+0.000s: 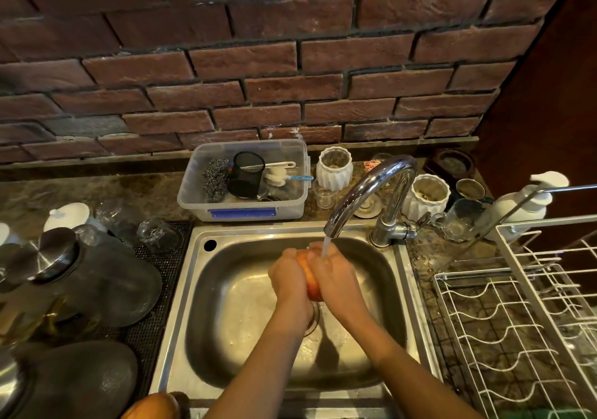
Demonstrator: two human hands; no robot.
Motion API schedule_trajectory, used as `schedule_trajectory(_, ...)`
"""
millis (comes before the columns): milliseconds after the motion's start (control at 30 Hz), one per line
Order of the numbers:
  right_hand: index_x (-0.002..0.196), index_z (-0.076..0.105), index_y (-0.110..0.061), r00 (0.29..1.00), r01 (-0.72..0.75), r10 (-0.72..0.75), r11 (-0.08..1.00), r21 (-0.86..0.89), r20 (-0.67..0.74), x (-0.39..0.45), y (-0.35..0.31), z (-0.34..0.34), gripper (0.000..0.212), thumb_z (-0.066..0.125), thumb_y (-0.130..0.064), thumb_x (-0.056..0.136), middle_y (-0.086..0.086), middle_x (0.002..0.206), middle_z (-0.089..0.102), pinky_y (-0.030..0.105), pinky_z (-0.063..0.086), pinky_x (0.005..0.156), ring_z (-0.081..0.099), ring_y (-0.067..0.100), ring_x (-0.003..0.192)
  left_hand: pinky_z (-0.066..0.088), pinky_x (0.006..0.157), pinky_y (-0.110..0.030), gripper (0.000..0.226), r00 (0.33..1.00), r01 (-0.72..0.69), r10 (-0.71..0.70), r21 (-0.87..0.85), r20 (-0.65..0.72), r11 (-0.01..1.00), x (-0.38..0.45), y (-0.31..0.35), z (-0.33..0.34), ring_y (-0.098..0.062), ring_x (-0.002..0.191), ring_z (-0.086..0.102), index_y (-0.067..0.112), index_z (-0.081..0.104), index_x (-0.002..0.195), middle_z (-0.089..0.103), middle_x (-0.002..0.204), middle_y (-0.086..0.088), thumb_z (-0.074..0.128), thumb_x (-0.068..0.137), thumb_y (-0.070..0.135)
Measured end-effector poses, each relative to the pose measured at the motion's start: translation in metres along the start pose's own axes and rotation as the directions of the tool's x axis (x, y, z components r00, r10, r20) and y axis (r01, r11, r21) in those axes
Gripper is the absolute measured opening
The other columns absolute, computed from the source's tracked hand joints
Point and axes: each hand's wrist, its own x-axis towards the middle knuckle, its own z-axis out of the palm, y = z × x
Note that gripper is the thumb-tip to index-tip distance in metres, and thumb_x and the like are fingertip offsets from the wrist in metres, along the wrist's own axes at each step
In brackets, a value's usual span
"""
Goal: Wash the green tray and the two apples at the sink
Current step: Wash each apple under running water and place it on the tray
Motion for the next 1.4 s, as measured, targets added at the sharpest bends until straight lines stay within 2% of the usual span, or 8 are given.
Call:
schedule_trajectory(300,0.083,0.06,-0.026,0.922,-0.376,0.384,0.917,0.131,-0.043,0.029,-0.019,-0.003,0.024,0.047,-0.04,0.097,0.0,0.087,0.066,0.04,0.053,0.082,0.062,0.016,0.084,0.05,0.067,-0.029,0.032,0.821,-0.571,0.528,0.286,0.217,0.77,-0.005,-0.005,-0.007,-0.018,0.085,0.066,0.027,0.066,0.094,0.067,0.09,-0.003,0.041,0.093,0.047)
schedule_trajectory(533,0.099,0.065,-0.022,0.855,-0.51,0.443,0.813,0.281,0.27,0.039,-0.021,-0.023,0.03,0.053,-0.048,0.088,0.011,0.1,0.07,0.042,0.054,0.083,0.065,0.03,0.1,0.05,0.085,-0.025,0.061,0.481,-0.839,0.762,0.48,0.434,0.256,-0.001,-0.017,-0.013,-0.009,0.103,0.059,0.022,0.06,0.121,0.057,0.117,0.006,0.031,0.094,0.069)
schedule_trajectory(700,0.088,0.065,-0.021,0.824,-0.565,0.56,0.805,0.179,0.085,0.042,-0.02,-0.008,0.035,0.042,-0.043,0.102,0.013,0.098,0.071,0.047,0.05,0.096,0.062,0.025,0.087,0.048,0.081,-0.021,0.03,0.624,-0.762,0.73,0.422,0.278,0.491,0.005,-0.019,-0.009,-0.003,0.096,0.06,0.022,0.069,0.109,0.063,0.108,0.004,0.042,0.099,0.029)
schedule_trajectory(933,0.083,0.061,-0.03,0.926,-0.375,0.375,0.927,0.007,-0.043,0.024,-0.01,-0.003,0.044,0.03,-0.061,0.091,0.001,0.09,0.069,0.051,0.056,0.087,0.067,0.024,0.087,0.046,0.065,-0.029,0.028,0.853,-0.507,0.517,0.355,0.074,0.785,0.002,-0.013,0.003,-0.02,0.083,0.065,0.023,0.07,0.085,0.068,0.083,-0.001,0.046,0.098,0.024)
schedule_trajectory(1100,0.113,0.06,-0.027,0.982,-0.173,0.158,0.973,-0.155,-0.105,0.006,-0.001,0.003,0.058,0.029,-0.071,0.091,-0.004,0.089,0.069,0.03,0.052,0.068,0.067,0.012,0.081,0.056,0.078,-0.045,0.023,0.993,-0.072,0.086,0.178,-0.077,0.981,0.007,0.005,0.007,-0.034,0.095,0.065,0.013,0.068,0.104,0.068,0.101,-0.017,0.054,0.091,0.026)
schedule_trajectory(1167,0.111,0.056,-0.033,0.988,-0.13,0.116,0.982,-0.138,-0.101,0.004,0.0,0.002,0.046,0.033,-0.067,0.091,-0.005,0.089,0.068,0.029,0.053,0.068,0.067,0.011,0.082,0.052,0.069,-0.039,0.029,1.0,0.004,0.0,0.146,-0.023,0.989,0.006,0.002,0.006,-0.03,0.092,0.064,0.011,0.064,0.113,0.067,0.104,-0.018,0.052,0.092,0.028)
schedule_trajectory(1267,0.102,0.06,-0.032,0.989,-0.095,0.099,0.995,0.044,-0.11,0.007,-0.001,-0.002,0.026,0.042,-0.05,0.096,-0.008,0.084,0.069,0.022,0.048,0.063,0.067,0.006,0.08,0.05,0.071,-0.036,0.027,0.975,-0.219,0.219,0.25,0.029,0.943,0.002,-0.01,0.003,-0.023,0.089,0.062,0.016,0.065,0.104,0.066,0.102,-0.014,0.045,0.097,0.032)
schedule_trajectory(1400,0.085,0.068,-0.024,0.951,-0.308,0.31,0.936,0.172,0.017,0.017,-0.003,-0.008,0.027,0.046,-0.03,0.101,0.004,0.083,0.071,0.04,0.057,0.075,0.069,0.02,0.084,0.047,0.078,-0.026,0.029,0.746,-0.609,0.62,0.622,0.241,0.492,0.001,-0.025,-0.006,-0.007,0.093,0.057,0.027,0.067,0.106,0.062,0.111,0.004,0.042,0.1,0.04)
